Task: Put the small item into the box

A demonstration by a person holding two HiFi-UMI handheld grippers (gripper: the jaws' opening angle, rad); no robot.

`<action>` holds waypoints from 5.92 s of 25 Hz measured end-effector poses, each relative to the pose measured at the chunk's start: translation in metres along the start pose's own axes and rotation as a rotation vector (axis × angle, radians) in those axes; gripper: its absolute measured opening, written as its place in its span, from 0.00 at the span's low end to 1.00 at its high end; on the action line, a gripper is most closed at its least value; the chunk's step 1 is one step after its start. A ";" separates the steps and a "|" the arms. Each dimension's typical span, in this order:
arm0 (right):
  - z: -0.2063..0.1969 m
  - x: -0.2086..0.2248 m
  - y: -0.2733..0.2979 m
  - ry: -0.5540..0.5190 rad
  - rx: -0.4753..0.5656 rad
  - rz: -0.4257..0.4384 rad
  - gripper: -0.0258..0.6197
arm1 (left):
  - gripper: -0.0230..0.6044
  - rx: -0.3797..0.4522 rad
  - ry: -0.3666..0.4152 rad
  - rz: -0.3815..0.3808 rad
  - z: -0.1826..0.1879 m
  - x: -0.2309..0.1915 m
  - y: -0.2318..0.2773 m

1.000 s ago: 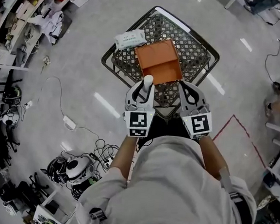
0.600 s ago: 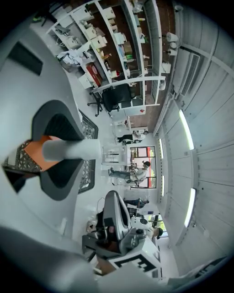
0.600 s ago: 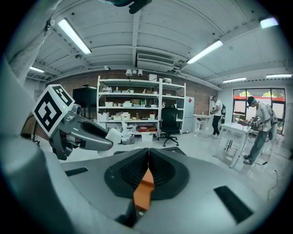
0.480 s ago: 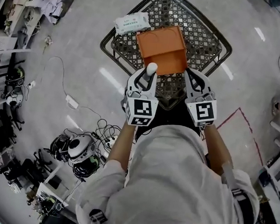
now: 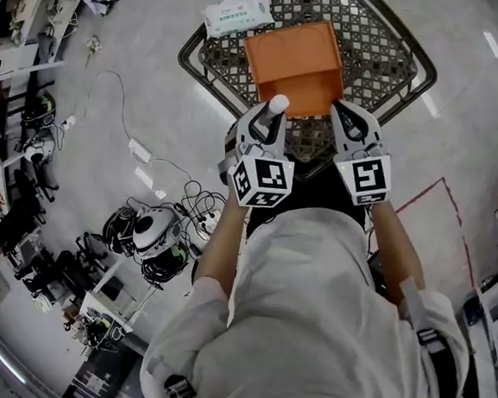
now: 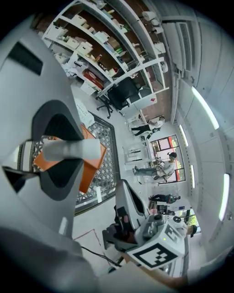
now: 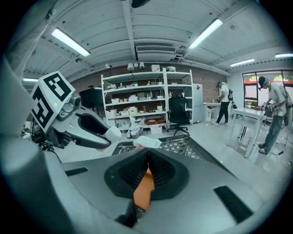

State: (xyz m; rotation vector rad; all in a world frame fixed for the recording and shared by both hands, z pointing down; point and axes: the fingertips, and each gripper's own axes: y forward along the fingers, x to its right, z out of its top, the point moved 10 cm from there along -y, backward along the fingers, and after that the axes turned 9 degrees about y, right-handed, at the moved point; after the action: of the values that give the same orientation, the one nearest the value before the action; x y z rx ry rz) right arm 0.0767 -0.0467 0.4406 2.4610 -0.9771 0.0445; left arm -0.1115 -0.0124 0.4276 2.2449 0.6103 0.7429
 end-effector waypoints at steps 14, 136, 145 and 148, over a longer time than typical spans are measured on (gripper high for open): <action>-0.048 0.034 0.019 0.052 -0.016 0.010 0.05 | 0.24 -0.201 0.141 -0.084 -0.017 0.028 0.068; 0.133 -0.118 -0.095 -0.144 0.386 -0.057 0.04 | 0.05 0.557 -0.431 0.305 0.016 -0.039 -0.165; 0.154 -0.096 -0.134 -0.183 0.453 -0.047 0.04 | 0.05 0.663 -0.475 0.346 0.070 -0.026 -0.179; 0.154 -0.097 -0.140 -0.171 0.457 -0.042 0.04 | 0.05 0.660 -0.436 0.329 0.073 -0.019 -0.180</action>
State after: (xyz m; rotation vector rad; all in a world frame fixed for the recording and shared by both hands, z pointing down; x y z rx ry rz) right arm 0.0734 0.0332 0.2253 2.9417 -1.0834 0.0476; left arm -0.1148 0.0610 0.2464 3.0440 0.2902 0.1740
